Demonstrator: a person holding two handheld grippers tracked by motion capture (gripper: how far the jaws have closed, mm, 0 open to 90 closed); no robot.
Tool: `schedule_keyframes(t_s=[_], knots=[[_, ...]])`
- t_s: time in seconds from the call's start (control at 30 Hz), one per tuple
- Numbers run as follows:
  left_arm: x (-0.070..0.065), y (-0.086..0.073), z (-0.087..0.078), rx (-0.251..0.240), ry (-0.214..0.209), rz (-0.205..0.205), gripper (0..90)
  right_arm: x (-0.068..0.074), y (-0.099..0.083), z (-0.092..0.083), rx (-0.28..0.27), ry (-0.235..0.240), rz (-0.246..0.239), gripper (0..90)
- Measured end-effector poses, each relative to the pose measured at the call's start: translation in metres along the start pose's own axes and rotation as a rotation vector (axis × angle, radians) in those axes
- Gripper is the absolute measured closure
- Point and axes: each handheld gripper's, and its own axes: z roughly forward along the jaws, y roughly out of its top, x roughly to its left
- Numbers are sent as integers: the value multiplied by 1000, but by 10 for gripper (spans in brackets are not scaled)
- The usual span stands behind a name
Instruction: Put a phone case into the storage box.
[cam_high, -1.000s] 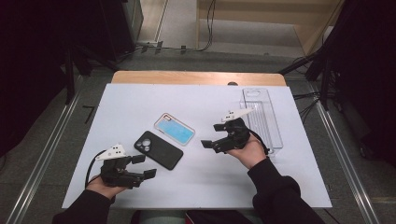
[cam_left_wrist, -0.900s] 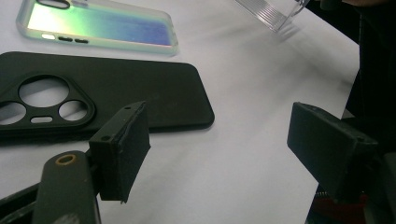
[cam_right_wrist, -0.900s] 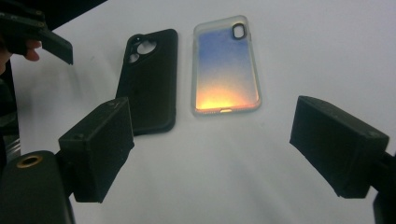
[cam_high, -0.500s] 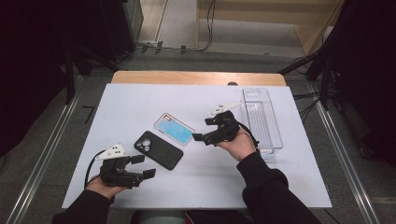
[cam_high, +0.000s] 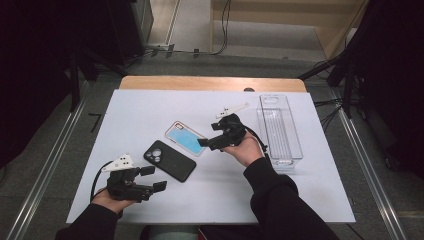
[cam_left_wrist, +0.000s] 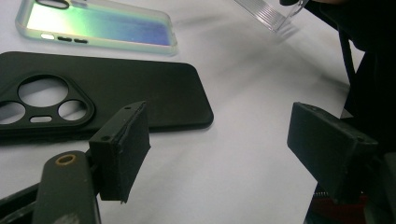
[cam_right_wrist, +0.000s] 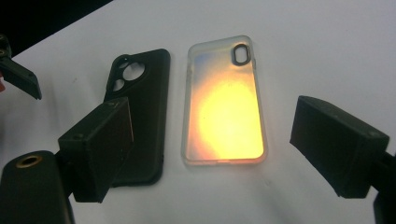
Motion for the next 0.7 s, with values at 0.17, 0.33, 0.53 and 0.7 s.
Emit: schedule_keyframes(t_s=[0.17, 0.33, 0.53, 0.7], knots=[[0, 0, 0, -1, 0, -1, 214, 1, 7, 10, 3, 17, -3, 112], [0, 0, 0, -2, -2, -2, 213, 3, 13, 20, 15, 17, -15, 110], [0, 0, -1, -4, -3, -1, 213, 4, 18, 33, 5, 6, -42, 0], [0, 0, -2, -6, -2, -1, 213, 2, 20, 41, -3, -14, -34, 0]])
